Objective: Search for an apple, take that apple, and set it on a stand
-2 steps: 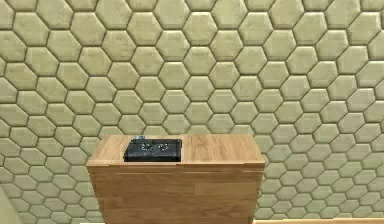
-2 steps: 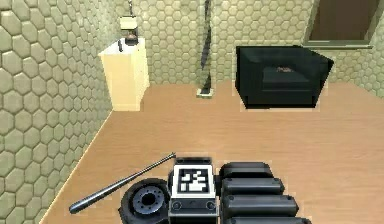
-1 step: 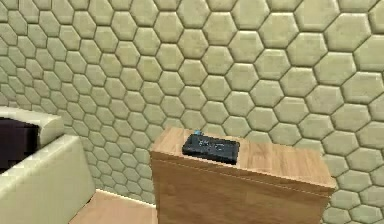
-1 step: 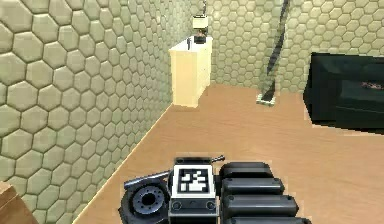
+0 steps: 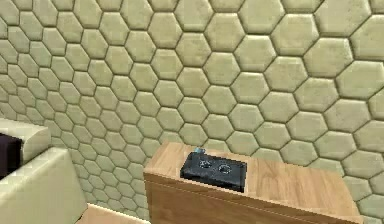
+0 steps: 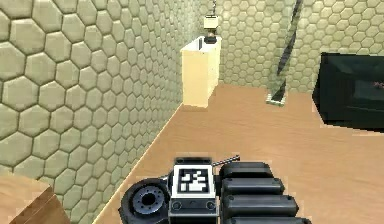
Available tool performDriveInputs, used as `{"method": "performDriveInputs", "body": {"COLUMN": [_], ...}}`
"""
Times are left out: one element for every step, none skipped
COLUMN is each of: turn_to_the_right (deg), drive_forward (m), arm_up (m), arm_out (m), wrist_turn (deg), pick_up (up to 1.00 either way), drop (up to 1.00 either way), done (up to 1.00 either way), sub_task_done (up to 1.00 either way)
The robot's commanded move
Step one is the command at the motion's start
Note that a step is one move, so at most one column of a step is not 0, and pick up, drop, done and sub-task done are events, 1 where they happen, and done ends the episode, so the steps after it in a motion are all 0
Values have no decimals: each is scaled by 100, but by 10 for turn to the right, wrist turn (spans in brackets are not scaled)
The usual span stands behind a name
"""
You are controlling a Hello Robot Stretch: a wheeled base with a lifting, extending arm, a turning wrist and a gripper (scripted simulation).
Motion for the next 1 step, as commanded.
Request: {"method": "performDriveInputs", "body": {"turn_to_the_right": [420], "drive_forward": [0], "arm_up": [0], "arm_out": [0], "wrist_turn": [0], "pick_up": [0], "drop": [0], "done": [0], "sub_task_done": [0]}}
